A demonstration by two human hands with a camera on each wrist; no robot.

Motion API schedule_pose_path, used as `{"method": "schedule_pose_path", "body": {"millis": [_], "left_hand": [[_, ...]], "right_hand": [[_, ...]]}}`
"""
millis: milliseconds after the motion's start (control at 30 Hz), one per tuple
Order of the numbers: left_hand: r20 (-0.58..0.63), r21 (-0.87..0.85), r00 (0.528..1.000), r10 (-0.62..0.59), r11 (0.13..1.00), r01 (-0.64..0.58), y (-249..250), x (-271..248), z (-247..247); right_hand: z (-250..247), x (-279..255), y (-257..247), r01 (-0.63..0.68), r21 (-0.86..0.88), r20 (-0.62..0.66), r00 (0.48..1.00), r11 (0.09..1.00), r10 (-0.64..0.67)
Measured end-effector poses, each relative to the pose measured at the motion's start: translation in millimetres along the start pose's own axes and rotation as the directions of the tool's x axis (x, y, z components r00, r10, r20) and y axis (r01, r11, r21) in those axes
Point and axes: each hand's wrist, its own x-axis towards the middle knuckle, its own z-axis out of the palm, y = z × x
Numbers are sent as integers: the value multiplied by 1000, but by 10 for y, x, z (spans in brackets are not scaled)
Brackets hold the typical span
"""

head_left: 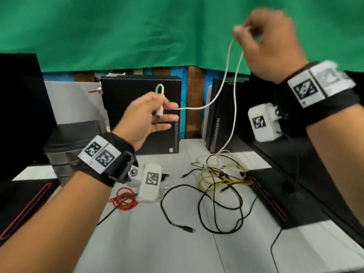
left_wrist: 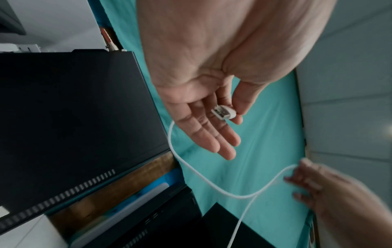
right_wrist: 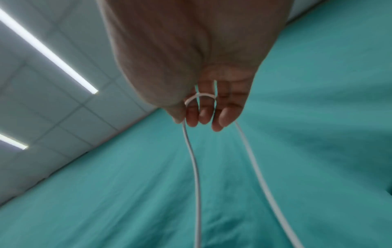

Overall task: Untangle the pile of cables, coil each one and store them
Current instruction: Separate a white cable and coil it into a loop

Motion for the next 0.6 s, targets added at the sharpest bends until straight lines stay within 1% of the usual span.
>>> {"method": "schedule_pose_path", "body": {"millis": [67, 100, 133, 167, 200, 233, 300, 333, 367, 400, 433, 467, 500, 533, 567, 600], "left_hand": [[8, 41, 1000, -25, 999, 25, -81, -23, 61], [14, 59, 999, -33, 998, 32, -112, -39, 84], [22, 69, 999, -40, 997, 39, -135, -60, 99], [30, 69, 998, -49, 996, 47, -159, -84, 108], [38, 62, 998, -58, 997, 55, -175, -118, 113], [44, 49, 997, -64, 997, 61, -192, -159, 117], [52, 4, 996, -79, 997, 79, -233, -262, 137], [58, -26, 994, -93, 995, 95, -256, -329, 159], [72, -54, 991, -110, 992, 114, -289, -397, 186], [98, -77, 986, -131, 987, 139, -328, -471, 219], [136, -98, 979, -154, 981, 168, -371, -548, 260], [179, -125, 968, -178, 971, 202, -412, -619, 298], [224, -162, 954, -200, 958, 238, -448, -681, 335], [260, -212, 942, -212, 939, 270, -470, -742, 368], [278, -277, 936, -218, 914, 295, -486, -786, 387], [276, -350, 936, -220, 884, 311, -484, -811, 402]], "right_hand": [[-116, 114, -64, 43, -36, -97, 994, 998, -47], [-142, 140, -79, 52, -55, -106, 993, 997, -57], [-151, 147, -85, 55, -70, -88, 994, 996, -61], [-136, 136, -62, 45, -72, -38, 998, 996, -48], [-98, 98, -20, 20, -68, 42, 999, 998, -18], [-50, 24, 23, -25, -66, 152, 988, 997, 35], [106, -236, 161, -124, -140, 359, 918, 982, 167], [199, -411, 228, -145, -214, 409, 885, 966, 223], [294, -618, 249, -152, -255, 401, 882, 955, 247], [391, -837, 232, -153, -221, 369, 901, 963, 228], [490, -1063, 167, -152, -77, 365, 915, 985, 170], [568, -1284, 48, -183, 165, 392, 914, 969, 106], [634, -1485, -78, -263, 409, 441, 895, 874, 63], [686, -1680, -188, -351, 570, 485, 874, 743, 40], [729, -1853, -274, -423, 651, 509, 859, 630, 52], [766, -1997, -338, -492, 686, 532, 842, 536, 93]]}}
